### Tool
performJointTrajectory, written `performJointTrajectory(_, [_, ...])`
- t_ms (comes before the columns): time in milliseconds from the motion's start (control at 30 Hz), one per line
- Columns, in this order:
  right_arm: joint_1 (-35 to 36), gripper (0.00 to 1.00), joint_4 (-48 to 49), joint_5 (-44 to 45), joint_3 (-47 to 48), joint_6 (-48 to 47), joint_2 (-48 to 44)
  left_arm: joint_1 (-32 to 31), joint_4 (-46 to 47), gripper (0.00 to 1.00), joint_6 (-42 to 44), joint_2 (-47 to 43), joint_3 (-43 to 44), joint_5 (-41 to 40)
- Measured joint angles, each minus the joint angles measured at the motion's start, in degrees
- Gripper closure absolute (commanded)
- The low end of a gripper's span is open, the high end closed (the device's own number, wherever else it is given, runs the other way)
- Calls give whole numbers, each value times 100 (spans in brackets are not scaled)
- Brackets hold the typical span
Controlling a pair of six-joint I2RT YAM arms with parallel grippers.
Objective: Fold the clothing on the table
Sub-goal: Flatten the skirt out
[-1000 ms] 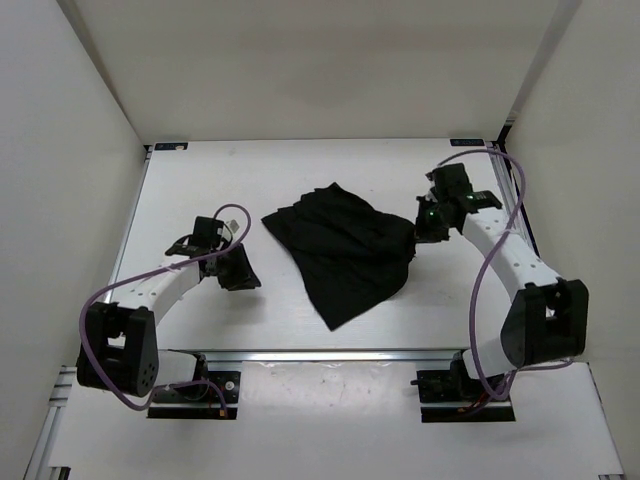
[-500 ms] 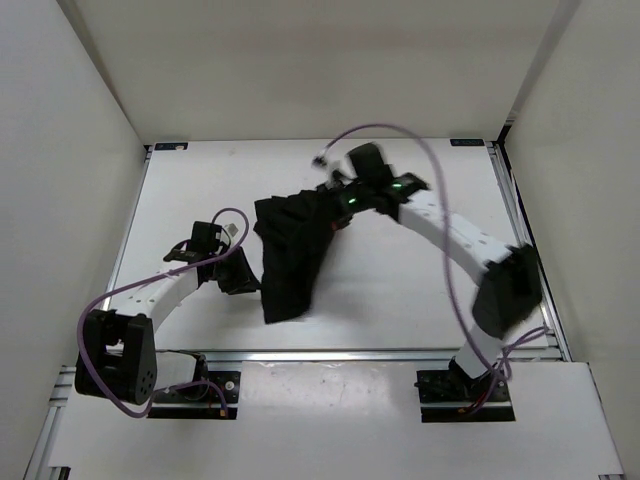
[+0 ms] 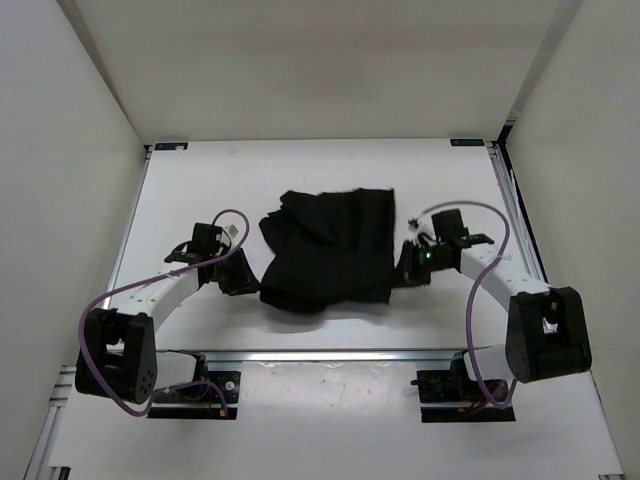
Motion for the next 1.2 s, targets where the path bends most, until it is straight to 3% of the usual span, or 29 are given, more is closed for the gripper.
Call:
performJointTrajectory(100, [15,100,-966,514,-632,-61,-15,0,24,65,-37,-20,-111,11])
performJointTrajectory(233, [-299,100,-1530,874,-708,-190,-190,-11,85,62,-157,-50,-297,116])
performJointTrajectory(367, [-466,100,-1711,1147,-651,-299,-232,-177,260,50,-404,-63,-461,302])
performJointTrajectory(633, [-83,100,-1886,1440,-402,-382,37,-592,629,50,-940,-269,-769,568])
performJointTrajectory(767, [-52,100,-2002,1508,-302,-450,181,-881,407,53,-1069,-476,-837,260])
performJointTrajectory(967, [15,100,-2070,1534,-72,-490,299,-798,188,51,-1106,-1025,-988,-446])
performJointTrajectory(1200, [74,100,-2155,1567,-61,-522,330,-990,680,51,-1515,-957,-1528,-229])
